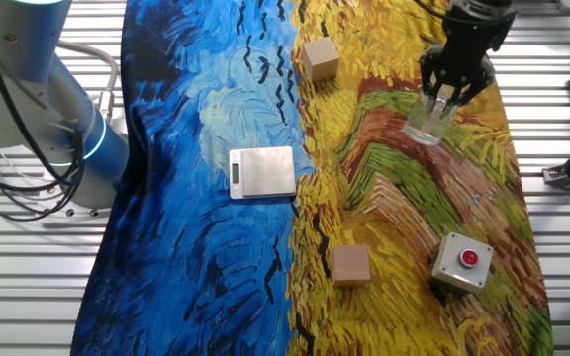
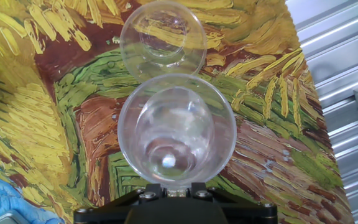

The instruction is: Pour the water from one cup into another empty cup

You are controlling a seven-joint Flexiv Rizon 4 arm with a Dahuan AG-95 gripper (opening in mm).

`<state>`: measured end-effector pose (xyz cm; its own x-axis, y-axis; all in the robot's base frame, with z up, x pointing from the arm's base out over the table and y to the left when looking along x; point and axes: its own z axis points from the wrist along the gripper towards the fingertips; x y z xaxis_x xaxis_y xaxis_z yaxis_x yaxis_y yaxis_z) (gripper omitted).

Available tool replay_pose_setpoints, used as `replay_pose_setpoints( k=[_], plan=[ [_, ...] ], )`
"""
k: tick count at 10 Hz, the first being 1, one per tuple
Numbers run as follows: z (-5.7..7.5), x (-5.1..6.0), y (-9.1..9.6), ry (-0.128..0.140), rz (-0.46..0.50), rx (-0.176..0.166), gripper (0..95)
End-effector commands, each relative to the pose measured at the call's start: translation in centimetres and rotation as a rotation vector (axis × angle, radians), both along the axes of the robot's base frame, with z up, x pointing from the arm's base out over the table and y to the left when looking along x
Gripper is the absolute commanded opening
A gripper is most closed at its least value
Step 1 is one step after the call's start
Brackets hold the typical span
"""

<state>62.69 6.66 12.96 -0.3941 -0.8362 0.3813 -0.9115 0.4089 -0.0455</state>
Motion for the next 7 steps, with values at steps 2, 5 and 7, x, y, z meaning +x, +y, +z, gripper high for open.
replay_pose_setpoints(
  k=[2,5,7],
  plan=[
    [0.18,-0.14,0.12,0.003,-0.001,-0.019,0.0],
    [0.24,-0.22,0.19,0.006,-0.006,-0.034,0.0],
    [0.24,-0.22,0.2,0.008,-0.007,-0.037,0.0]
  ],
)
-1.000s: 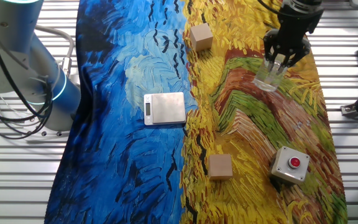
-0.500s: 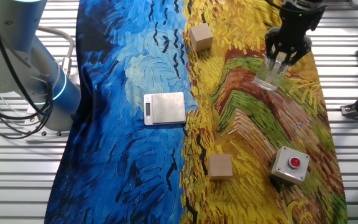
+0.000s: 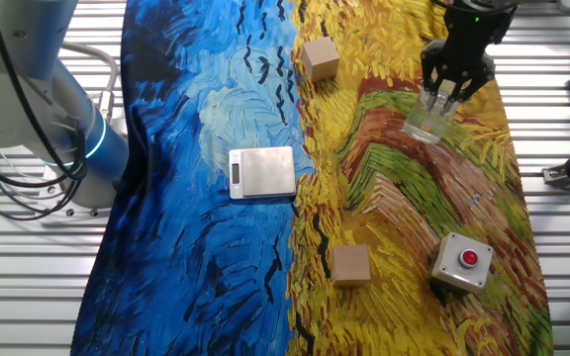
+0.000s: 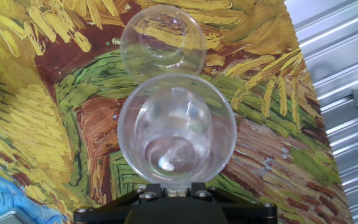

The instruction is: Pour the water from one cup into another empty cup

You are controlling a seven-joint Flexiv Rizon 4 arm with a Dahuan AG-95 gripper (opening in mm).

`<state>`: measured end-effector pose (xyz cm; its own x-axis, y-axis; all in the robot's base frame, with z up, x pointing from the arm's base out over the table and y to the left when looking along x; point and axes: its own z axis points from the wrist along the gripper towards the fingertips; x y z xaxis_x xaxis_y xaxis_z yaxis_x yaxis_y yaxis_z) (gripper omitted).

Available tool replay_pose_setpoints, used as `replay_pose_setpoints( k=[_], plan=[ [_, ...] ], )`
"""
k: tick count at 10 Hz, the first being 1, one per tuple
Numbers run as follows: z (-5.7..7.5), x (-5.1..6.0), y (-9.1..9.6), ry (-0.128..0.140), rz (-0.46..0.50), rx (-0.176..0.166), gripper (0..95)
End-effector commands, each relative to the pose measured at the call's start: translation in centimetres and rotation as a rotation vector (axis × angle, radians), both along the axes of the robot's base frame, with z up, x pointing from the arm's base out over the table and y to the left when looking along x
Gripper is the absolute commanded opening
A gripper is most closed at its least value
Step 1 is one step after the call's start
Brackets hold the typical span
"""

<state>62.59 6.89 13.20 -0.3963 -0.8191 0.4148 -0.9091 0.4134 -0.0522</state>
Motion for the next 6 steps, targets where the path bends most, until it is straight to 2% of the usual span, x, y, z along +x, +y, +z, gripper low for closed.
replay_pose_setpoints(
  k=[1,6],
  plan=[
    [0.01,-0.13,-0.03,0.001,-0.001,-0.007,0.0],
    [0.03,-0.15,-0.02,0.007,-0.009,-0.024,0.0]
  ],
)
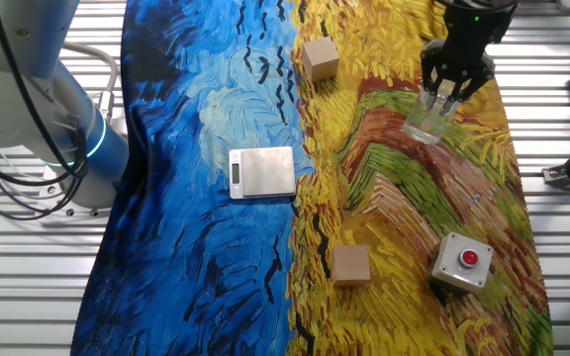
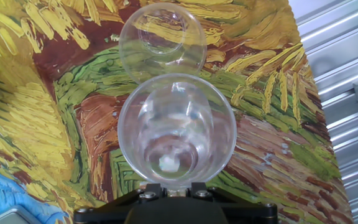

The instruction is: Pour the water from one cup into another empty cup

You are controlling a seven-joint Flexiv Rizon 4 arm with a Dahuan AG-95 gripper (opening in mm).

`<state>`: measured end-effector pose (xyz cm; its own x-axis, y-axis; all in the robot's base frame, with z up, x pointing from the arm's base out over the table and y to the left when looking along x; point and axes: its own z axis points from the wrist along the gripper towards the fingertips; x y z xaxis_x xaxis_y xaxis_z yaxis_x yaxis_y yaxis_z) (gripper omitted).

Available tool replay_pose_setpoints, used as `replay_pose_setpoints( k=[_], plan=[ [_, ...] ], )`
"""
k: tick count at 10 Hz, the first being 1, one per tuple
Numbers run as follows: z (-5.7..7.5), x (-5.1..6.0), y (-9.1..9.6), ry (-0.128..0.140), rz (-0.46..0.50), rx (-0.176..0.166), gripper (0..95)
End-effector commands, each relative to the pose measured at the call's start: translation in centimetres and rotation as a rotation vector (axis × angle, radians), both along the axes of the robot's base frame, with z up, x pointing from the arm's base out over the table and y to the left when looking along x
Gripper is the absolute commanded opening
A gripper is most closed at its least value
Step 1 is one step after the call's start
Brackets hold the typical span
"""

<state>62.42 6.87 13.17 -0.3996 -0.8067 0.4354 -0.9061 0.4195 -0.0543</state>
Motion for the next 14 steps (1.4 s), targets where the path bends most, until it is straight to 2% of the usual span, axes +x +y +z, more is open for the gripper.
replay_pose_setpoints(
  k=[1,14],
  plan=[
    [0.06,0.01,0.0,0.001,-0.001,-0.005,0.0],
    [0.12,-0.06,0.07,0.012,-0.005,-0.041,0.0]
  ],
)
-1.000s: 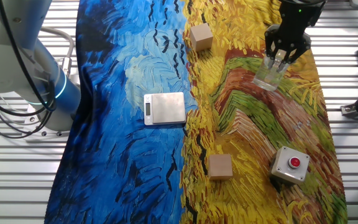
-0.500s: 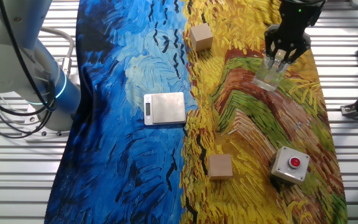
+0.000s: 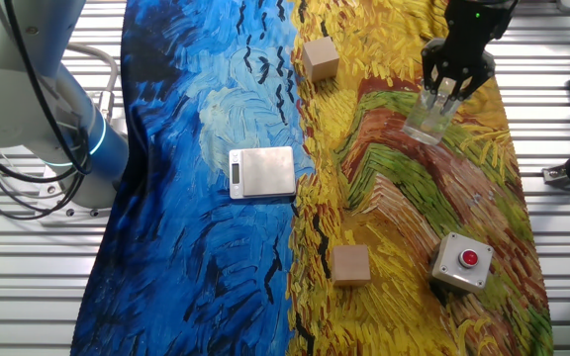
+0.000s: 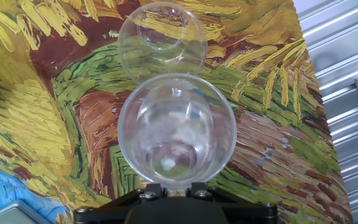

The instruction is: Pour the water from one cup into another empty cup

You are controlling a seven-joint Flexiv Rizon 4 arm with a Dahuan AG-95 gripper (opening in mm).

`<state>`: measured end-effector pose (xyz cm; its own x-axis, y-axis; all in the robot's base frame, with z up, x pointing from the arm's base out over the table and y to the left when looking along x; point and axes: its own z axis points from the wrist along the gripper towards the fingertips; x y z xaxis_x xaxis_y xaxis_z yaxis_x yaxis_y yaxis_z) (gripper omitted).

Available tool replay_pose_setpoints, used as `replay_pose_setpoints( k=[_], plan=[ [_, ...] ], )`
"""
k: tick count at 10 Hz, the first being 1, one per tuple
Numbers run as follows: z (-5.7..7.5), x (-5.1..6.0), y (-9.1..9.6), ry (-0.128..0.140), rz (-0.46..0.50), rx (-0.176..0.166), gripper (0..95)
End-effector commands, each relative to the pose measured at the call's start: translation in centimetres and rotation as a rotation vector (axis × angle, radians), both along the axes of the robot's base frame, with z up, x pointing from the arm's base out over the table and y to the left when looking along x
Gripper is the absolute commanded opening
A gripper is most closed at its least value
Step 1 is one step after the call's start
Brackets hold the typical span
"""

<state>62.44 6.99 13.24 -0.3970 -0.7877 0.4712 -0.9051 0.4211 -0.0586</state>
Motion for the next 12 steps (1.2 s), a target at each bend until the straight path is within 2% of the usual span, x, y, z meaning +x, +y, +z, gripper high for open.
replay_pose_setpoints(
  k=[1,4,12],
  plan=[
    [0.05,-0.08,-0.04,0.0,0.0,-0.007,0.0],
    [0.07,-0.12,-0.01,0.001,-0.001,-0.022,0.0],
    [0.22,-0.28,0.01,0.003,-0.009,-0.034,0.0]
  ],
)
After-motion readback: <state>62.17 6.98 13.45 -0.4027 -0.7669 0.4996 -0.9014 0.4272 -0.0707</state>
